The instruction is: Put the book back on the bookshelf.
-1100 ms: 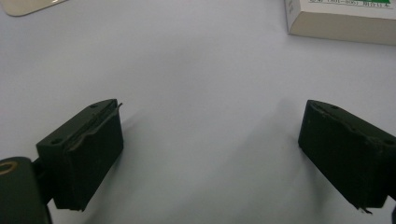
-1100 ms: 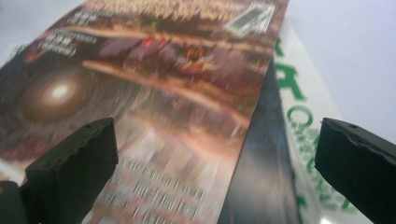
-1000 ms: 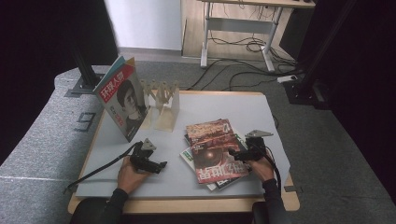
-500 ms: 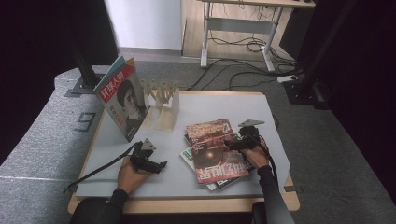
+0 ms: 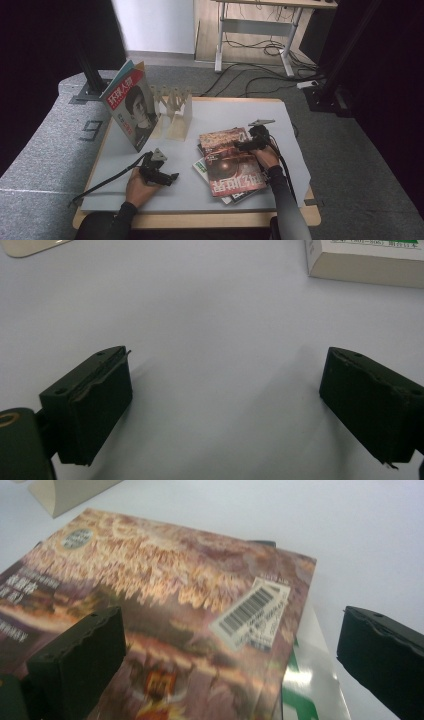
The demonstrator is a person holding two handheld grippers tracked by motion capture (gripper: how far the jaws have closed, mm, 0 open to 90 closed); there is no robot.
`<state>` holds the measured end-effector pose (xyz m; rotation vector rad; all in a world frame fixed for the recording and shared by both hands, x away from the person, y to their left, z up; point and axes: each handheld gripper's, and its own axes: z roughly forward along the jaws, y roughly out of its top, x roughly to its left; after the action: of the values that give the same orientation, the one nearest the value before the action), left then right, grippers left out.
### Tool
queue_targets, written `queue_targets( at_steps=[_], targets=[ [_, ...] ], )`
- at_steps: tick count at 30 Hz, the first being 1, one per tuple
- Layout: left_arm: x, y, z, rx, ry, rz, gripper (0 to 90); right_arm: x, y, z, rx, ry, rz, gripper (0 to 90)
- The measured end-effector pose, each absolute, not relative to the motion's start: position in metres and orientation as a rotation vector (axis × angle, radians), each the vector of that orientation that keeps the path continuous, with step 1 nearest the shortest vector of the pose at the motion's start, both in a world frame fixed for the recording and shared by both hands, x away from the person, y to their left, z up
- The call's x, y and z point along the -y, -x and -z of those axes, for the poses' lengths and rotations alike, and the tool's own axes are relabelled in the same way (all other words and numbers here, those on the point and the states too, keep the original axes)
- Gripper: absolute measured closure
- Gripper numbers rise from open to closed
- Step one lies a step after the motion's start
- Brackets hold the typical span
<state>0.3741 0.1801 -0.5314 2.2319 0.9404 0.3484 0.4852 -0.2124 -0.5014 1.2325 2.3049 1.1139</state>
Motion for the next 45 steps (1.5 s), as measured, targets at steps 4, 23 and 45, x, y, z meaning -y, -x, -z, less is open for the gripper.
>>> queue_targets(
  at_steps=[4, 23, 45],
  targets=[
    [-0.18, -0.374, 0.531, -0.94, -2.233, -0.349, 6.3, 0.207, -0.49, 0.507, -2.321, -1.229, -1.119, 0.0],
    [-0.18, -0.374, 0.531, -0.941, -2.232, -0.349, 6.4, 0.198, -0.483, 0.505, -2.349, -1.191, -1.124, 0.0],
    [-0.18, -0.374, 0.532, -0.942, -2.23, -0.35, 6.4, 0.166, -0.457, 0.502, -2.503, -0.999, -1.142, 2.8]
  ],
)
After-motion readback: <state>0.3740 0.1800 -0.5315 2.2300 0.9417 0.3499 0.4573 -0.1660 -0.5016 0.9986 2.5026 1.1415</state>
